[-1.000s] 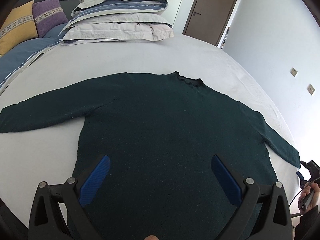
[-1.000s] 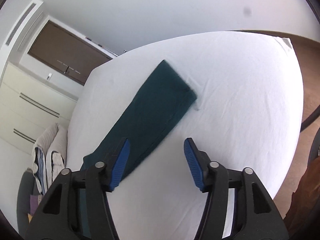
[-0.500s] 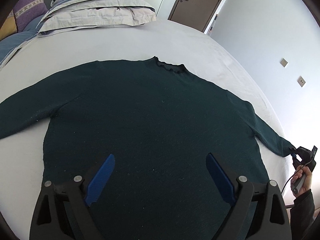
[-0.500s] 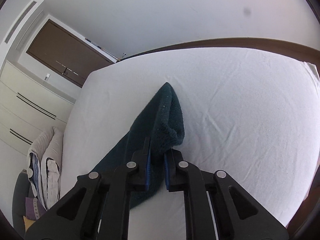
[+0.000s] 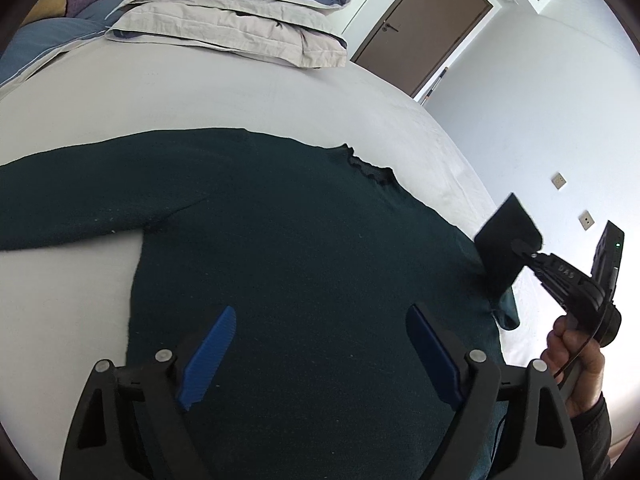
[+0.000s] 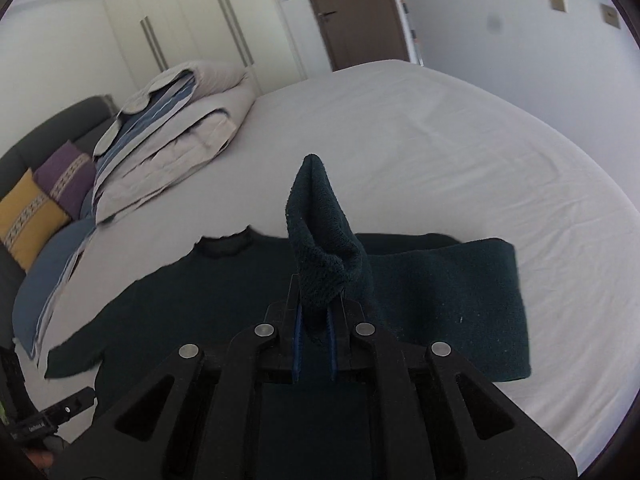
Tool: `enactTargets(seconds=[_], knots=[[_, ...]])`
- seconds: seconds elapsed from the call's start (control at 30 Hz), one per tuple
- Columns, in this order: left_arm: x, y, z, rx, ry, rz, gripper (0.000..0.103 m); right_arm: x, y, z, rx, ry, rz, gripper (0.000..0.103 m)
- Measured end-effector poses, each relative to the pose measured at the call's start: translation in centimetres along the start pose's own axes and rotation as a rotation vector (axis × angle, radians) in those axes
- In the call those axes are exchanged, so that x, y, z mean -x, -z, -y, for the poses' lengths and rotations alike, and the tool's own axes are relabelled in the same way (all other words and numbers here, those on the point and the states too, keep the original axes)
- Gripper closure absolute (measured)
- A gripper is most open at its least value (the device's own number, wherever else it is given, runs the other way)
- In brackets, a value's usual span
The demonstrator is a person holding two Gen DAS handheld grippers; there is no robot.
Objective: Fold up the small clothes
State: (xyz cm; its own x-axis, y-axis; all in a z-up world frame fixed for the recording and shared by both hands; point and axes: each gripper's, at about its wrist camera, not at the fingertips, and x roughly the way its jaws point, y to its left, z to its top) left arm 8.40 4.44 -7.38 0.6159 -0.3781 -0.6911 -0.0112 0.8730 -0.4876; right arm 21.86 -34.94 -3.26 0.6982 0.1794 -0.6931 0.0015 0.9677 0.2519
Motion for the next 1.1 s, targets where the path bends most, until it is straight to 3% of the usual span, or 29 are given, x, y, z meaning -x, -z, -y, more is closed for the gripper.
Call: enactTargets(seconds=[0.13, 0.17, 0.2, 0.23, 0.27, 0.3, 0.33, 0.5, 0.6, 0.83, 0.9, 1.03, 1.1], knots=[[0.4, -0.6, -2.2, 0.044, 0.003, 0.004, 0.016, -5.8, 4.6, -9.2, 0.108, -0.077, -0.136, 0.093], [0.3, -0.8, -2.6, 0.050, 0.002, -0.001, 0.016, -6.3, 7.4, -12.6, 0.112, -0.095, -0.158, 0.091], [0.1, -1.0, -2.8, 0.055, 0.003, -0.005, 0.016, -6.9, 8.1, -14.4, 0.104, -0.126, -0.173, 0.091], [0.0, -1.2, -3.0, 0.060, 0.007, -0.009, 0.016, -7.0, 9.4, -14.8, 0.095, -0.158, -0.180, 0.081], [-0.2, -1.3, -3.2, 0.064, 0.013, -0.013, 0.016, -7.0, 12.2, -16.8, 0.086, -0.179, -0.189, 0.057], [-0.5, -1.5, -3.1, 0.066, 0.020, -0.018, 0.016, -6.9, 13.1, -16.9, 0.069, -0.207, -0.202, 0.044], [-0.8, -1.6, -3.0, 0.065, 0.026, -0.021, 0.016, -6.7, 13.8, -17.4, 0.055, -0.235, -0.204, 0.039], [-4.0, -2.9, -0.4, 0.039, 0.070, -0.061, 0.016, -1.2, 15.8, -14.4, 0.047, -0.234, -0.145, 0.039], [-7.3, -4.2, 2.2, -0.004, 0.091, -0.095, 0.018, 4.1, 15.7, -9.2, -0.047, -0.261, -0.067, 0.039], [-16.1, -6.7, 5.8, -0.058, 0.071, -0.271, 0.061, 10.1, 16.2, -2.1, -0.200, -0.259, 0.052, 0.039], [-16.8, -6.4, 6.4, -0.082, 0.048, -0.273, 0.062, 10.8, 16.4, -0.3, -0.226, -0.241, 0.063, 0.039], [-16.9, -6.5, 6.7, -0.113, 0.018, -0.255, 0.087, 12.8, 15.7, 4.0, -0.277, -0.212, 0.072, 0.040], [-16.7, -6.7, 6.6, -0.118, 0.021, -0.239, 0.092, 13.2, 15.4, 5.6, -0.307, -0.198, 0.078, 0.040]])
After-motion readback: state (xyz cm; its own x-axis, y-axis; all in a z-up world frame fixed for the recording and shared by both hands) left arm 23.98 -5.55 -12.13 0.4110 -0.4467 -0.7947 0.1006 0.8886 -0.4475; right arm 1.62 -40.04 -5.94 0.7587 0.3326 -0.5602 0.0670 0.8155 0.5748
